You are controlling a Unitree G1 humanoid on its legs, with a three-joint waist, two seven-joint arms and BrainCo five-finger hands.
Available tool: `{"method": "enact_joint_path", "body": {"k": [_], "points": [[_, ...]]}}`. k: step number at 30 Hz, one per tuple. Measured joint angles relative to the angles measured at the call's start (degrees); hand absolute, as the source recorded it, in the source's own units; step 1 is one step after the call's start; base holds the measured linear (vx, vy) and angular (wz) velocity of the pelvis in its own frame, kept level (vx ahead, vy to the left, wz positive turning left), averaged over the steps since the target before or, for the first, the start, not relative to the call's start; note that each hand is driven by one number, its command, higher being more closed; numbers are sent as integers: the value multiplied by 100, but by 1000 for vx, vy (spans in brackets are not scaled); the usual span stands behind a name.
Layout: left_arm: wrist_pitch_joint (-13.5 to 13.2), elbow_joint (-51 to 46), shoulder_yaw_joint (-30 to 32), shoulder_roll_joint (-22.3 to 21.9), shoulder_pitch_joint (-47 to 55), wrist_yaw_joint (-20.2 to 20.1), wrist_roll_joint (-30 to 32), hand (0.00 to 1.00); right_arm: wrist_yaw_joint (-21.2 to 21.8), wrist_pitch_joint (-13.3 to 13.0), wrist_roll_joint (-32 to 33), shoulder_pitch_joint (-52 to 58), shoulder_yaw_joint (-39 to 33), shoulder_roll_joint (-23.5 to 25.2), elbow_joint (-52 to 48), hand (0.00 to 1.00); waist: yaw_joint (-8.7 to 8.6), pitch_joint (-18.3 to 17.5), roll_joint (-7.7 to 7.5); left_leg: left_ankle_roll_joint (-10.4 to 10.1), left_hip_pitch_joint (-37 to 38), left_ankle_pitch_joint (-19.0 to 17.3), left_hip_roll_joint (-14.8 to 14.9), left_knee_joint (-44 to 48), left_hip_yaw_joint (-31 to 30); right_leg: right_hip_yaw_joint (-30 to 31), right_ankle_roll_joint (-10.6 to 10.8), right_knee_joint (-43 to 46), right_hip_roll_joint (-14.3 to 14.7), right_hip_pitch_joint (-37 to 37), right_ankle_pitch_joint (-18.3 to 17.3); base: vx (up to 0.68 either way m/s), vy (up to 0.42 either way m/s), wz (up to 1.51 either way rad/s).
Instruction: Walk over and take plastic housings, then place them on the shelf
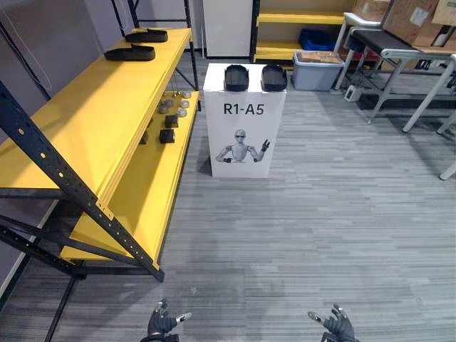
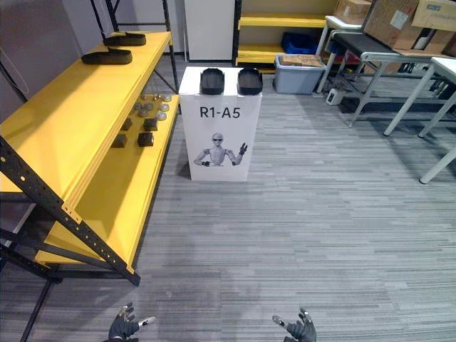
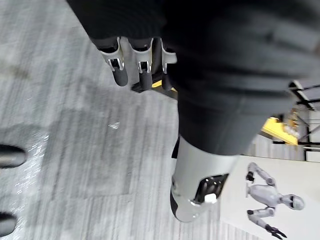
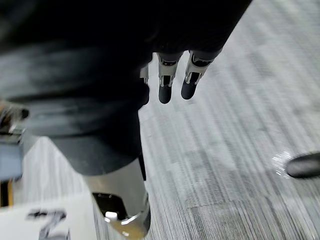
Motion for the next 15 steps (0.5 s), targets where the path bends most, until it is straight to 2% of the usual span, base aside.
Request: {"method": "enact_joint_path", "body": {"k": [3,15], "points": [[6,-127,177,-78,97,-6,105,0,85,-9,-344,-1,-2,-17,-27,0,-4,37,8,-55,170,-30,9,-35,13,2,51,-33,1,172,-32,0,0,0],[27,-347,179,-220,235,-71,106,0,148,-5,-163,86,-3,-3,34,0,-3,63,15,-61,172,-36,25,-40,133,18,69,22,-1,151,-46,-44,0,-2]]}}
